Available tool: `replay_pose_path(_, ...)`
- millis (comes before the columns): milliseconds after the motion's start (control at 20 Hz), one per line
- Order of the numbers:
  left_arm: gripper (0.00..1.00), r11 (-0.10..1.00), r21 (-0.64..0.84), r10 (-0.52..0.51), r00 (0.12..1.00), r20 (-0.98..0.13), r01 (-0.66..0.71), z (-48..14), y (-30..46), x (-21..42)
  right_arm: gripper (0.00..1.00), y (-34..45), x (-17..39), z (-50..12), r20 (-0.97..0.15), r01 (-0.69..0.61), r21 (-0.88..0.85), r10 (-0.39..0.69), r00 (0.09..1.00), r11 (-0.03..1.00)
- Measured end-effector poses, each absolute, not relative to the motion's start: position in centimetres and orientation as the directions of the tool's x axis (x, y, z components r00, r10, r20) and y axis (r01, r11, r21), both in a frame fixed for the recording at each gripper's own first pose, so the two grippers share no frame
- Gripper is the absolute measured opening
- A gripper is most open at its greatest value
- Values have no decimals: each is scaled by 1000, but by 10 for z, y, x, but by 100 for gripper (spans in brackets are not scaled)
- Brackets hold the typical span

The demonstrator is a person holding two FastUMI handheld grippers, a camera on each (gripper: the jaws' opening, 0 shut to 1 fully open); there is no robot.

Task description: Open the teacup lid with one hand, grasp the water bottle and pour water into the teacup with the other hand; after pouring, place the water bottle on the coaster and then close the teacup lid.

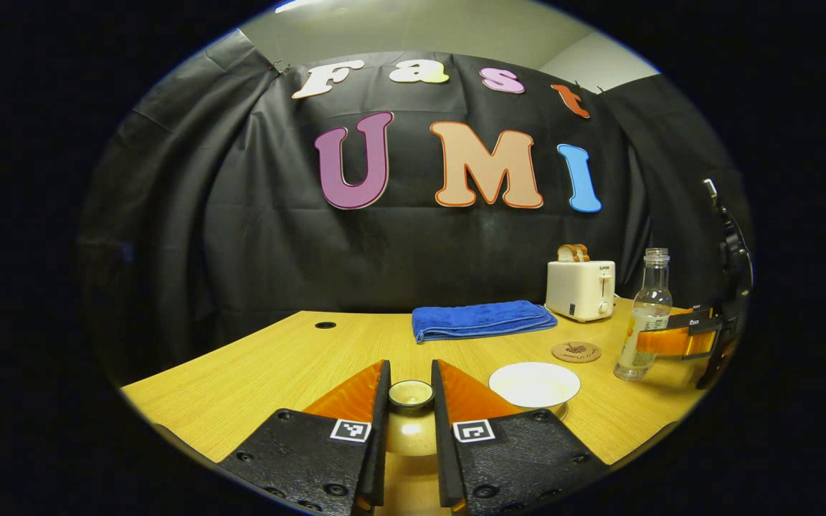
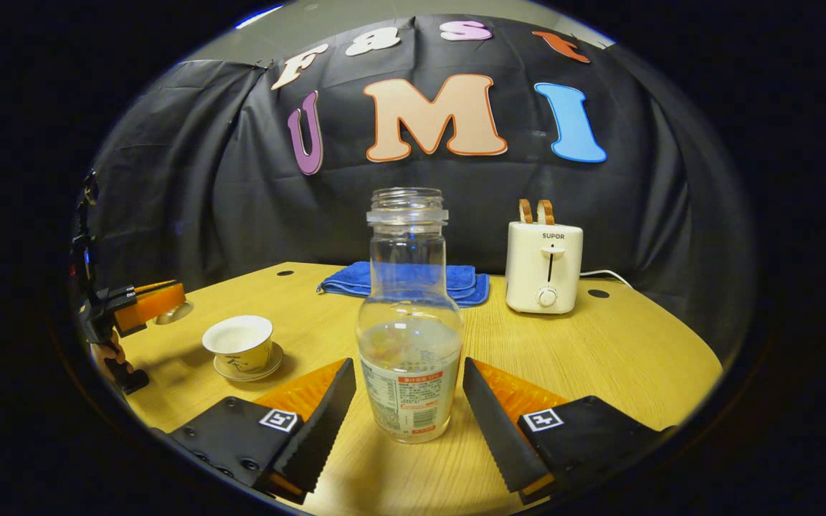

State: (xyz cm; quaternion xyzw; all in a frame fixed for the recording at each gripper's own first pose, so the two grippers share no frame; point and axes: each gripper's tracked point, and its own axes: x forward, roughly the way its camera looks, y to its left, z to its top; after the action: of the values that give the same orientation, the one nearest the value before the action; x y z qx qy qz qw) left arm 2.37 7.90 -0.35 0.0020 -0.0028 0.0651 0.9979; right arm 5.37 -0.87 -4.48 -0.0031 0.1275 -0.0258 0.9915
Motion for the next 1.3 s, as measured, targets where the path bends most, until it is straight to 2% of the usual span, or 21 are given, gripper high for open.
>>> replay_pose_path(100,27,991,4,136,991,6,-136,-4,84,22,97,-7,59,-51,-281,52,-17,-55,958,999)
replay_pose_path(400,27,986,1,165,986,6,-165,-5,106,16,82,1,66,-55,-314,42,-44,-54,948,998)
replay_pose_path(500,27,983,1,182,983,7,-182,-4,115,14,79,4,66,-51,-297,40,-90,-65,953,995)
replay_pose_path(750,27,974,3,224,974,8,-224,-4,125,12,79,23,66,-49,-258,11,-291,-90,962,957)
replay_pose_path(1050,27,974,2,225,974,8,-225,-4,125,12,80,34,69,-46,-192,13,-582,-153,969,813)
replay_pose_path(1300,27,974,2,225,974,8,-225,-5,126,12,80,36,72,-49,-177,0,-749,-201,963,662)
